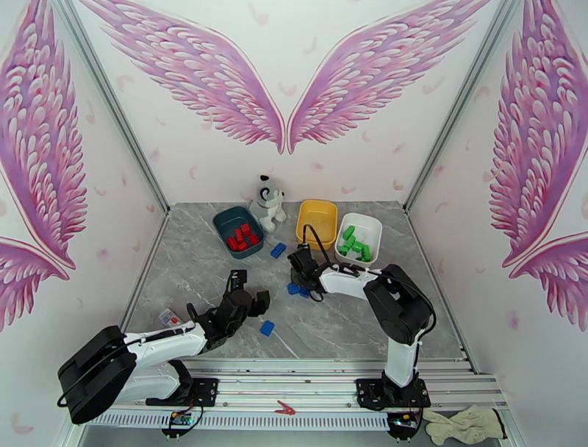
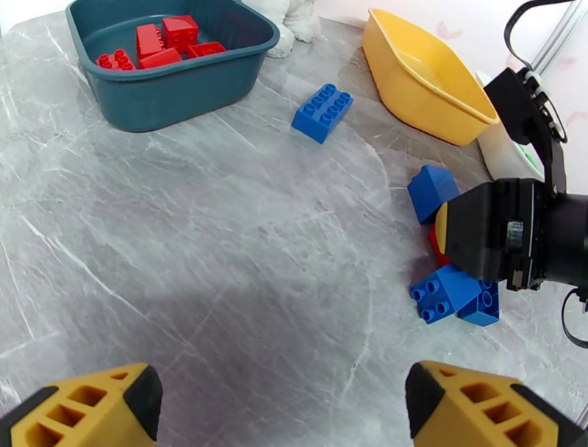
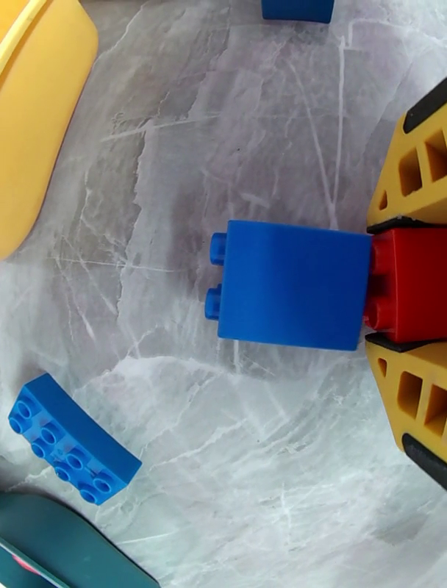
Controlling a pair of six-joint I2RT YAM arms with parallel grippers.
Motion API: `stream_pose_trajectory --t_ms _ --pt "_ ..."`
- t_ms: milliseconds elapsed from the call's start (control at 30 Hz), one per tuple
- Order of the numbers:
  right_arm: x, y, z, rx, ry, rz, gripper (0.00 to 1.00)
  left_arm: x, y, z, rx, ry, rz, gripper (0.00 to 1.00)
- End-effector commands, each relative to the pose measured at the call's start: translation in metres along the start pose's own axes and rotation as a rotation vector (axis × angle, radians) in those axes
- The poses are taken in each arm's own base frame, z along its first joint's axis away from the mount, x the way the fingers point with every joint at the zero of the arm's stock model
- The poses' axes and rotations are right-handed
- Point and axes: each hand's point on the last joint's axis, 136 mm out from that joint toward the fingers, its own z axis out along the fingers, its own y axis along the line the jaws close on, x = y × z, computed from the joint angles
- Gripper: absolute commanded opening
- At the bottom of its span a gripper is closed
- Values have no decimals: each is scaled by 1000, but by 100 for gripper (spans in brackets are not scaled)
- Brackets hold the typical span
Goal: Sort the legos into containers by color
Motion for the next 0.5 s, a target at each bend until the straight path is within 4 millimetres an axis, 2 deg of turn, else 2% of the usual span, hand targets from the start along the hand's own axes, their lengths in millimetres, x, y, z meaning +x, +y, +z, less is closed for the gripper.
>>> stream_pose_trajectory --t_ms 0,133,233,333,467 --pt "-11 7 -19 -25 -26 -19 37 -20 -10 -2 36 -31 -29 93" --pt "-14 12 -30 -41 -39 -30 32 -27 -3 -3 50 -35 -64 93" --pt "-17 23 -43 -77 -59 -45 30 -37 11 -5 36 -47 -97 97" --pt "-23 44 -57 -140 -78 -67 30 -52 27 -7 22 -64 -135 99" --pt "-36 83 -72 -279 -93 -78 30 -79 51 -9 -4 -93 -197 99"
